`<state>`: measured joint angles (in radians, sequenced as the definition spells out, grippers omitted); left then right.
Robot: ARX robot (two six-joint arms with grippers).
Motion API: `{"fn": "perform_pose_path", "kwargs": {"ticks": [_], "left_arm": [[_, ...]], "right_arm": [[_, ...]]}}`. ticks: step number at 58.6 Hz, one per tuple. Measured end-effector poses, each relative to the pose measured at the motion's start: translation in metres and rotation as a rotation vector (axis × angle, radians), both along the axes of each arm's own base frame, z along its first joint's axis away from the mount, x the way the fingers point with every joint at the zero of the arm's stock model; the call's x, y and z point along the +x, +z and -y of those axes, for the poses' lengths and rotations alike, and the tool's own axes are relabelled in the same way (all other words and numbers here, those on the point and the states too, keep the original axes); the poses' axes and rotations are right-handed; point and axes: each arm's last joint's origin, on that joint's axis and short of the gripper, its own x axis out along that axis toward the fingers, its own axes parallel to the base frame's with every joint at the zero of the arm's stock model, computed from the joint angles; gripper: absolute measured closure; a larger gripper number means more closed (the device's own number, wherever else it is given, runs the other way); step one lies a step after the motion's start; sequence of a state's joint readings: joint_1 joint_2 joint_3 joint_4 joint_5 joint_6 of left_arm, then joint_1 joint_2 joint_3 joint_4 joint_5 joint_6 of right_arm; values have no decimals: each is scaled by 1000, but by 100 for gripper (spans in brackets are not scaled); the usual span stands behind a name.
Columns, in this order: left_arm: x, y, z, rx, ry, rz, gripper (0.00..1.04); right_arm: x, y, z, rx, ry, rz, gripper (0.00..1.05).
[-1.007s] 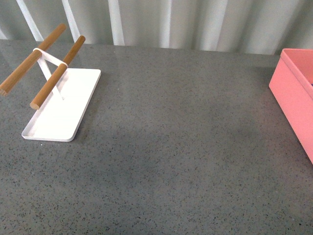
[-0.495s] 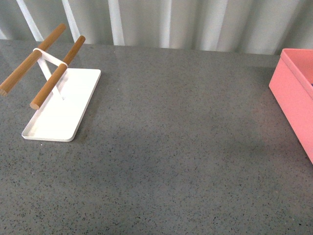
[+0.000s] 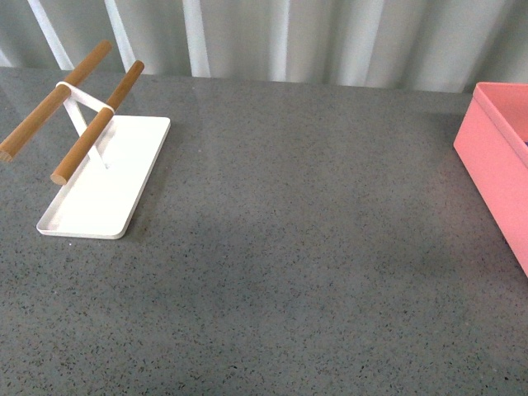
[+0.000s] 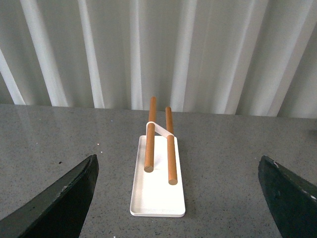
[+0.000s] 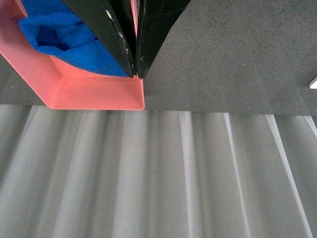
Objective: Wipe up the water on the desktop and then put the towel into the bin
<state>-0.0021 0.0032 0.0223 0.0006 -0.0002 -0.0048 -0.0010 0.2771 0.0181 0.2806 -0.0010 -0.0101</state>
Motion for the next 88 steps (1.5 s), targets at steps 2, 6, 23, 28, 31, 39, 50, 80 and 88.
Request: {"fn": "perform_pose_path", "kwargs": {"ticks": [2,6,23,28,31,39,50,80,88], "left_arm": [[0,0,0,0,0,0,7],[0,0,0,0,0,0,7],[0,0,0,0,0,0,7],[0,0,0,0,0,0,7],[0,0,0,0,1,0,7],[0,0,0,0,0,1,7],[0,0,0,0,0,1,7],[0,0,0,0,0,1,7],[0,0,0,0,0,1,7]], "right_arm": [[-1,0,0,0,0,0,101],[-2,0,0,0,0,0,101],[-8,-1,0,0,0,0,101],[-15,-5,0,0,0,-36,101],[-17,-4,0,0,-1,-14,101],[-18,-3,0,1,0,-5,101],[-18,-3,0,0,0,-5,90],[-18,-3,0,3,0,-5,5],[-18,-3,0,5,0,-5,7]]}}
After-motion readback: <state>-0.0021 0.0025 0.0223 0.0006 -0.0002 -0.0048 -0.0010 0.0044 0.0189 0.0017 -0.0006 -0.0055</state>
